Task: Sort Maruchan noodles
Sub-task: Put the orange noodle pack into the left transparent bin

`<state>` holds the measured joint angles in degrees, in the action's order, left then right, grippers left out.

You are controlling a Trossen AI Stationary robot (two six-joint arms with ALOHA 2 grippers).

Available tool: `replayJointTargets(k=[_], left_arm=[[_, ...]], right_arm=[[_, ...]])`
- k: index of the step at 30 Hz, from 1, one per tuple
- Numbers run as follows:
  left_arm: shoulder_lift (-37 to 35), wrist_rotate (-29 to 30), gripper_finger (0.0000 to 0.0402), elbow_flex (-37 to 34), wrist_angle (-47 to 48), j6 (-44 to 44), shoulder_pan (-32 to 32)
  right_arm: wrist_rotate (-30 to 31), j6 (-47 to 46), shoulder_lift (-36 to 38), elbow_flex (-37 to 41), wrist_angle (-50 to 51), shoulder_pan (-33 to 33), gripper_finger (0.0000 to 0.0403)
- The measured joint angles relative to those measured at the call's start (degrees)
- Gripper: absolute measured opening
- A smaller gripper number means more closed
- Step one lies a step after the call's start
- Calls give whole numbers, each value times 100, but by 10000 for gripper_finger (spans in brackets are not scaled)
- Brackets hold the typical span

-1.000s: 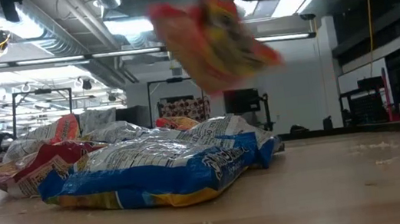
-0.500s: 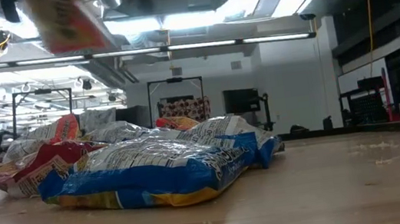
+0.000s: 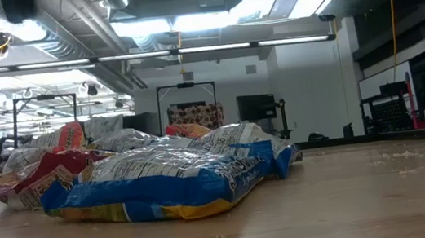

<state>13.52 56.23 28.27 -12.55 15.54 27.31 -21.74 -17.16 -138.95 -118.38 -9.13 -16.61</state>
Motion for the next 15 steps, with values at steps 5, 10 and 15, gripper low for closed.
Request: replayJointTargets(k=[5, 10, 15], left_arm=[[0, 7, 176, 0, 10, 56, 0], [0, 7, 176, 0, 6, 62, 0], [0, 8, 176, -1, 10, 80, 0]], right_arm=[[-167, 149, -547, -878, 369, -89, 1], [402, 602, -722, -1249, 945, -58, 39], [496, 850, -728, -1260, 1460, -19, 125]])
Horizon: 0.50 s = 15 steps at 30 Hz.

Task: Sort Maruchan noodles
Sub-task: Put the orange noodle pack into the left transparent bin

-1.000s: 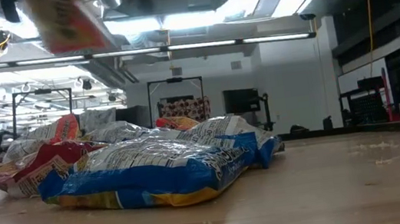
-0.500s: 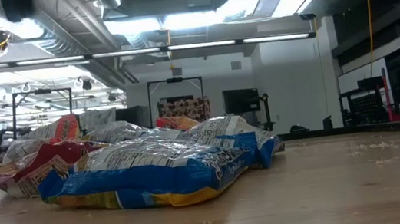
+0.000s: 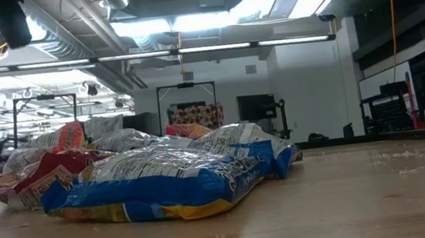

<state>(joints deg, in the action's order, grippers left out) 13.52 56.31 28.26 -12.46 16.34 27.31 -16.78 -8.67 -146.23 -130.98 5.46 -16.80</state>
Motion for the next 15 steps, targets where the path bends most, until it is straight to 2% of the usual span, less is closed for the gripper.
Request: replayJointTargets(k=[4, 7, 11, 15], left_arm=[[0, 11, 176, 1, 1, 2, 0], [0, 18, 176, 1, 1, -17, -2], [0, 21, 176, 1, 1, -17, 0], [0, 23, 176, 1, 2, -18, -1]], right_arm=[[-80, 11, -2, -4, -36, -4, 199], [-80, 9, -2, -34, 11, -9, 240], [-68, 122, 4, -333, 341, -9, 270], [78, 482, 71, -372, 643, -11, 277]])
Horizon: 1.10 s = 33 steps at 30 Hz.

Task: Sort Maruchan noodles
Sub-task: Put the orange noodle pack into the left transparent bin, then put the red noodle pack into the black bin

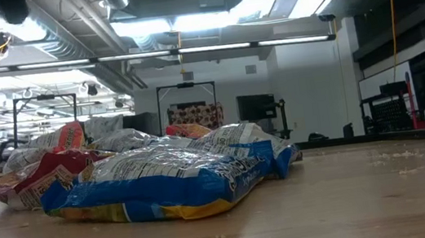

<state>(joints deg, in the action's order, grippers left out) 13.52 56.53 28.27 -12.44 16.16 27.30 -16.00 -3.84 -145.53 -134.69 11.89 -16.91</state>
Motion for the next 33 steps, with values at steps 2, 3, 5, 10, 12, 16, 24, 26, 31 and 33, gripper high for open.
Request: replayJointTargets(k=[2, 3, 5, 10, 12, 16, 24, 26, 31, 33], left_arm=[[0, 2, 176, 0, -3, 0, -1], [0, 2, 176, 0, -1, 0, -1], [0, 2, 176, 0, -1, 1, 1], [0, 0, 176, 0, -4, 27, -1], [0, 0, 176, 0, -3, 29, 0], [0, 0, 176, 0, -1, 35, 1], [0, 0, 176, 0, -1, 29, -1], [0, 0, 176, 0, -5, 29, -1], [0, -13, 176, 0, -1, 27, -1], [0, -13, 176, 0, -1, 27, -1]], right_arm=[[95, 154, 35, -32, 122, 0, 277], [100, 214, 52, -33, 129, 0, 277], [100, 286, 54, -39, 210, 0, 277], [549, 285, 128, -30, 689, 0, 277], [1115, 317, 268, -28, 1027, -2, 277], [2473, 543, 664, -40, 2383, 9, 277], [2720, 274, 769, 166, 4001, -29, 278], [2629, 265, 731, 373, 4017, -58, 278], [2495, 290, 729, 831, 3114, -118, 278], [2489, 384, 725, 1038, 2802, -114, 278]])
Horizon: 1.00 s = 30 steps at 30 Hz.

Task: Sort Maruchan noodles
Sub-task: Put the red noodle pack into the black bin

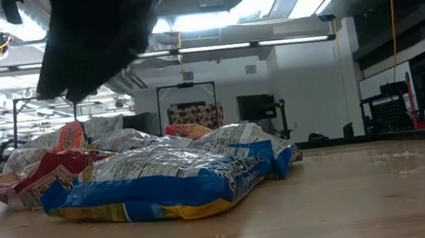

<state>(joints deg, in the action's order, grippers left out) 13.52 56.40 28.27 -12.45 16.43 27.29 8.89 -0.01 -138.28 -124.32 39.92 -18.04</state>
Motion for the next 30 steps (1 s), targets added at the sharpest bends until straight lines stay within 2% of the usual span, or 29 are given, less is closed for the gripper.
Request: replayJointTargets(k=[12, 19, 24, 30], left_arm=[[0, -13, 176, 0, 26, -2, 0], [0, -13, 176, 0, 40, -4, 0], [0, -14, 176, 0, 45, -4, 0], [0, -13, 176, -1, 44, -37, 0]], right_arm=[[76, 372, -52, 1283, -1681, 9, 278], [1216, 334, -53, 1600, -1711, 28, 264], [1234, 300, -53, 1600, -1697, 55, 187], [877, -17, -46, 1560, -1481, 44, 32]])
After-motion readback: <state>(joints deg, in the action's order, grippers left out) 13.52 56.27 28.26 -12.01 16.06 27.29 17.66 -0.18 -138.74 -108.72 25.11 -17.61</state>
